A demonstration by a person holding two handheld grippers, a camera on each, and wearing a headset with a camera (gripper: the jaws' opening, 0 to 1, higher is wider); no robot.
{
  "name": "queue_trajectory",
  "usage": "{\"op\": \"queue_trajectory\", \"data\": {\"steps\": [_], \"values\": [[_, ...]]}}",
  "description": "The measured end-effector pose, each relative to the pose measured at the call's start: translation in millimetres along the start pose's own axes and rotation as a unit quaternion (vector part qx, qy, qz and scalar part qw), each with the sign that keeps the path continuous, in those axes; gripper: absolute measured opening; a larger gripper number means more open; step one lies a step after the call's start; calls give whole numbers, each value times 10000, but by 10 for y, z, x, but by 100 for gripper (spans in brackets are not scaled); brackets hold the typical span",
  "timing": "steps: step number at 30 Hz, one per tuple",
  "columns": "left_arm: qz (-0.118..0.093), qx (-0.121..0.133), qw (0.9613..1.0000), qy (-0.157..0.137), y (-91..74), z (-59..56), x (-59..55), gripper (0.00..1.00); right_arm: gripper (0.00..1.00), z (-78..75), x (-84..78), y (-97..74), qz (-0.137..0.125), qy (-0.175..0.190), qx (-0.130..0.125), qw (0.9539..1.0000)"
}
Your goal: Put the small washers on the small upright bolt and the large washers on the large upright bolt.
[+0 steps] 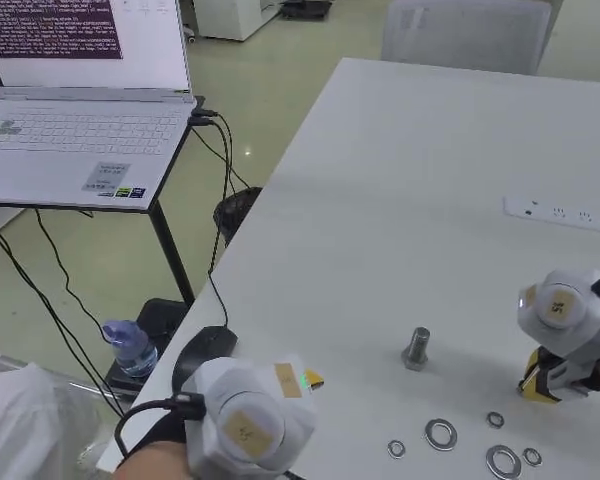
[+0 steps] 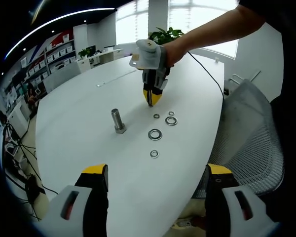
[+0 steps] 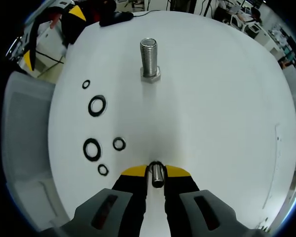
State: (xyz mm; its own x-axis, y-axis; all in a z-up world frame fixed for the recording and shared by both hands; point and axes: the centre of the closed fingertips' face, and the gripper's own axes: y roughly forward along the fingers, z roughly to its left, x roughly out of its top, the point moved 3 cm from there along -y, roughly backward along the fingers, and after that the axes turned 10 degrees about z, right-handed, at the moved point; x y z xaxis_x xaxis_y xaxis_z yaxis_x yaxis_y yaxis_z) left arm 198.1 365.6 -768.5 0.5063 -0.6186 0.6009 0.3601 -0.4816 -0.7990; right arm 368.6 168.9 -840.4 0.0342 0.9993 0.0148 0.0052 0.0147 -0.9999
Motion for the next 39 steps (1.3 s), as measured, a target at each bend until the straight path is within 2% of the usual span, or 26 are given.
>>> {"op": "queue_trajectory", "data": {"steps": [7,25,29,39], "values": [[131,71,9998,118,35,13,-33,80,13,-15,-10,11,7,-13,-35,10000],[168,-24,9997,152,51,-20,5,76,14,-20,-17,16,-12,-12,-51,10000],[169,-35,9998,124,53,-25,2,76,19,-45,-23,13,-27,-35,-83,10000],[148,-38,9998,120,53,-25,11,74,25,-64,-1,-72,-138,-70,-35,9999]]}}
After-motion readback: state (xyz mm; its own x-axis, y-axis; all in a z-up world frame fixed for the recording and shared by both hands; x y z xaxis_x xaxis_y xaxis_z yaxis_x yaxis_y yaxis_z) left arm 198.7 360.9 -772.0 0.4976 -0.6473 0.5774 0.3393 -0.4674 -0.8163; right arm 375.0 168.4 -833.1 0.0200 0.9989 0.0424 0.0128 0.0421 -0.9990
